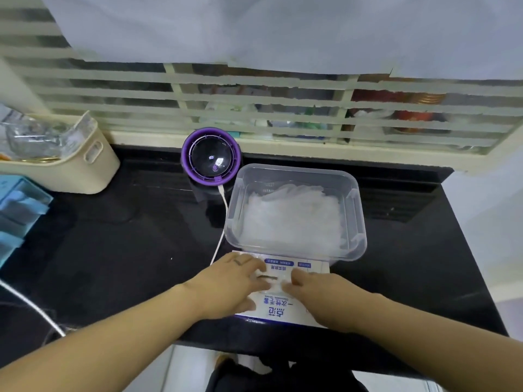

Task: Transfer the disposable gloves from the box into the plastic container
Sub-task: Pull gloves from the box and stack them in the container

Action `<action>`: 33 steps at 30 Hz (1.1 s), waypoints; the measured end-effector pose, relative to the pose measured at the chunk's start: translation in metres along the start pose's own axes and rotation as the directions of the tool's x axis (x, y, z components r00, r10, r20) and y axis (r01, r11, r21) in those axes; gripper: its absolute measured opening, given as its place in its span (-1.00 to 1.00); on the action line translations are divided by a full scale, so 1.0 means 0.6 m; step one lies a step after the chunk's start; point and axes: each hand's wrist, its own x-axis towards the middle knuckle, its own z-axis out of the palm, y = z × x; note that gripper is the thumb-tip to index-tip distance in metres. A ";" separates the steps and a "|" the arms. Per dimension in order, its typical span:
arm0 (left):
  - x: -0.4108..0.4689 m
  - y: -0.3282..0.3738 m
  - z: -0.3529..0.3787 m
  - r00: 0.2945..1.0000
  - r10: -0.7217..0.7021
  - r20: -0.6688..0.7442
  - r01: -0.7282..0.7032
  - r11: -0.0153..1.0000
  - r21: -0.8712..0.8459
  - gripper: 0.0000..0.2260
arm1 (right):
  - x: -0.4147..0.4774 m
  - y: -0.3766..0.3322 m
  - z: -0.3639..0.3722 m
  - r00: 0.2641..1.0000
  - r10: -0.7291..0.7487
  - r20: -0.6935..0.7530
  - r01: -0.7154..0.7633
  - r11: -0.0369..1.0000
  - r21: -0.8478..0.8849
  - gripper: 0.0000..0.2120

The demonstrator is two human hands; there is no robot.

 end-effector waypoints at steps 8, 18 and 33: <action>-0.003 0.007 0.029 0.988 -0.103 0.118 0.112 0.992 -0.065 -0.48 | 0.029 -0.016 0.019 0.998 0.068 0.005 -0.069 0.996 0.059 -0.47; -0.007 0.012 0.035 0.995 -0.079 0.058 0.082 0.995 -0.060 -0.48 | 0.032 0.011 0.023 0.983 -0.127 -0.133 0.103 0.979 -0.174 -0.56; -0.017 0.012 0.043 0.988 -0.154 0.013 0.153 0.967 -0.205 -0.32 | 0.064 0.009 0.033 0.938 -0.140 -0.317 0.100 0.985 -0.139 -0.76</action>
